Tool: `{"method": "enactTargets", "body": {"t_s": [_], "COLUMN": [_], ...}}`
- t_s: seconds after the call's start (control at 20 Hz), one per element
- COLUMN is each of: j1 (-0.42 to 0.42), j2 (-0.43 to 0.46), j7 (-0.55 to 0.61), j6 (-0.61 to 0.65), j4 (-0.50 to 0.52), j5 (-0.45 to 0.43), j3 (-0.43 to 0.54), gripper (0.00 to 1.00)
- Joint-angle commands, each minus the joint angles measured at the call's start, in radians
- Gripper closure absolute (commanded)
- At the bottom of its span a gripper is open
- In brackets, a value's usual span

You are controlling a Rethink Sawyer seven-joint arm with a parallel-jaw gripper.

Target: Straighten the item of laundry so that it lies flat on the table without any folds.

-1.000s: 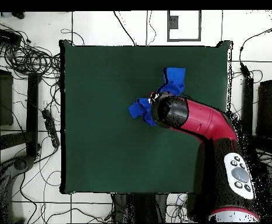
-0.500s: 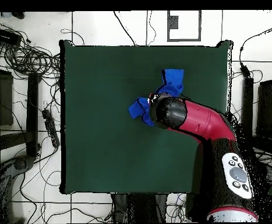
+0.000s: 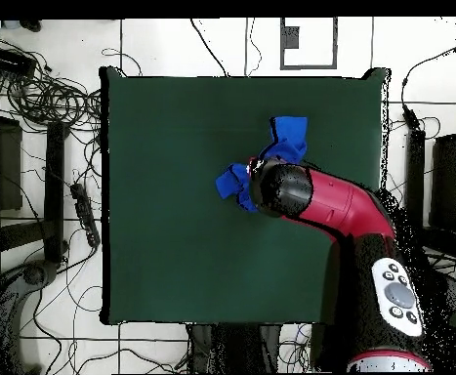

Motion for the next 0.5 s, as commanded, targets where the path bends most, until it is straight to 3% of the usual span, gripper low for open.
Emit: {"method": "enactTargets", "body": {"t_s": [0.05,0.1,0.15,0.5], "j1": [0.03,0.025,0.023,0.018], "j2": [0.006,0.006,0.007,0.034], "j7": [0.068,0.065,0.064,0.054], "j6": [-0.007,-0.012,-0.014,-0.038], "j4": [0.099,0.103,0.103,0.084], "j5": [-0.043,-0.042,-0.043,-0.051], "j3": [0.094,0.1,0.103,0.114], "gripper": [1.0,1.0,0.0,0.0]}}
